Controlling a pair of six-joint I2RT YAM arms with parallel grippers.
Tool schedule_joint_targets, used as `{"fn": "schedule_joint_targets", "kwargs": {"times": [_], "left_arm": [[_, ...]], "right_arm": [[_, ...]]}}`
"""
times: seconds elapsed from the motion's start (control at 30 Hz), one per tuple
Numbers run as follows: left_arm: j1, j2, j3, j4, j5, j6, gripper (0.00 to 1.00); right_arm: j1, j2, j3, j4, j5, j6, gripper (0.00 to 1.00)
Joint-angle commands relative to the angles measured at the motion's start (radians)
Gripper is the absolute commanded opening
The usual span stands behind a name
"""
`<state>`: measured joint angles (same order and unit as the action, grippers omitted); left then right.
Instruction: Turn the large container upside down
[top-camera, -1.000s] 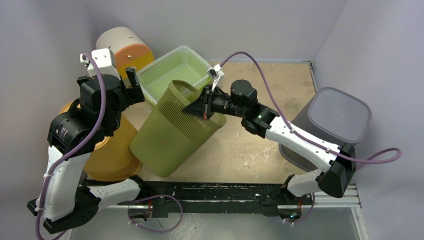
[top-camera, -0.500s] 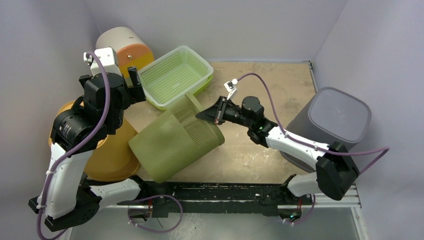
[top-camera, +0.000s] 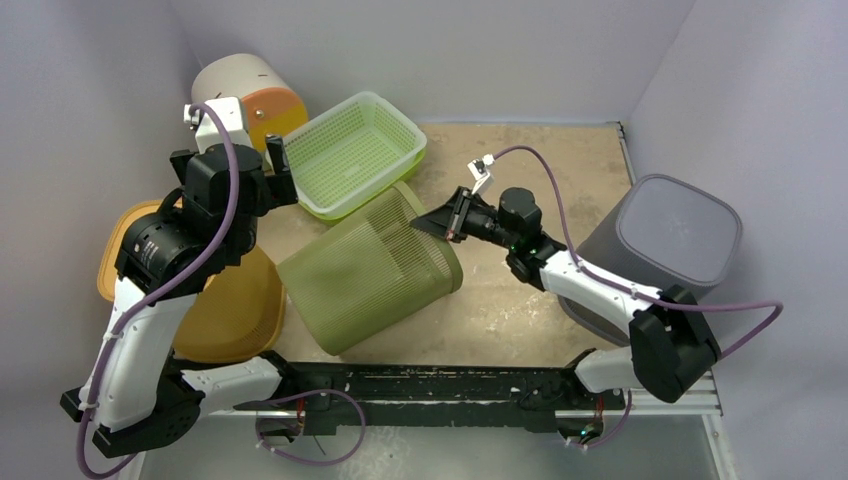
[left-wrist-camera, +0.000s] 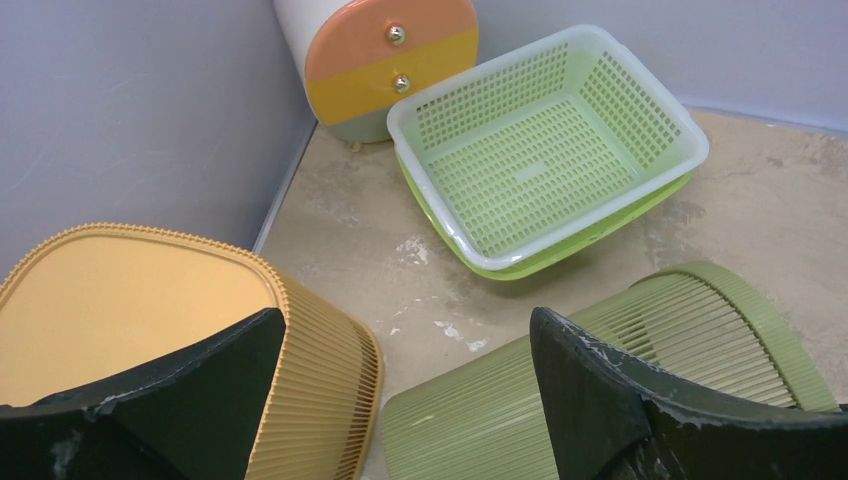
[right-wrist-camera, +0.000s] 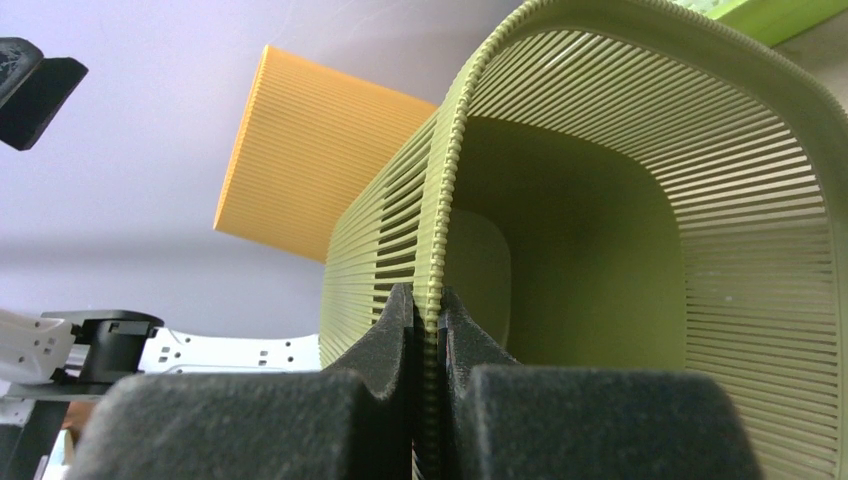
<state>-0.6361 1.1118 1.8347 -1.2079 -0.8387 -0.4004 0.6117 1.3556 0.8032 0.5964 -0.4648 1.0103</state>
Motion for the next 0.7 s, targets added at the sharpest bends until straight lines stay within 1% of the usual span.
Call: {"fn": "schedule_joint_targets", "kwargs": {"times": [0.0,0.07,0.13,0.2,0.27,0.33,0.4,0.57,0.67], "left_arm": [[-0.002,0.004,0.024,0.015,-0.024,0.018,0.9],[-0.002,0.015,0.043,0.008,-0.023,0.022,0.9],[-0.001,0.025,0.059,0.006,-0.018,0.026,0.9],[-0.002,0.033,0.072,0.001,-0.015,0.026,0.9],[-0.001,0.035,0.077,-0.001,-0.017,0.027,0.9],[-0.001,0.035,0.078,-0.004,-0.02,0.028,0.9],[-0.002,0.036,0.08,-0.012,-0.028,0.029,0.9],[-0.002,0.045,0.087,-0.023,-0.035,0.025,0.9],[-0.002,0.063,0.101,-0.034,-0.037,0.023,0.9]], "right_arm": [[0.05,0.037,0.119,0.072,-0.008,-0.118,0.0],[0.107,0.069,0.156,0.108,0.0,-0.101,0.0],[0.141,0.101,0.191,0.195,0.002,-0.051,0.0],[0.147,0.122,0.176,0.28,0.0,0.003,0.0],[0.146,0.135,0.142,0.3,-0.017,0.035,0.0],[0.128,0.141,0.099,0.32,-0.018,0.054,0.0],[0.096,0.155,0.034,0.389,-0.042,0.111,0.0],[-0.021,0.274,-0.154,0.735,-0.143,0.313,0.0],[-0.111,0.365,-0.207,0.884,-0.206,0.361,0.0]]}}
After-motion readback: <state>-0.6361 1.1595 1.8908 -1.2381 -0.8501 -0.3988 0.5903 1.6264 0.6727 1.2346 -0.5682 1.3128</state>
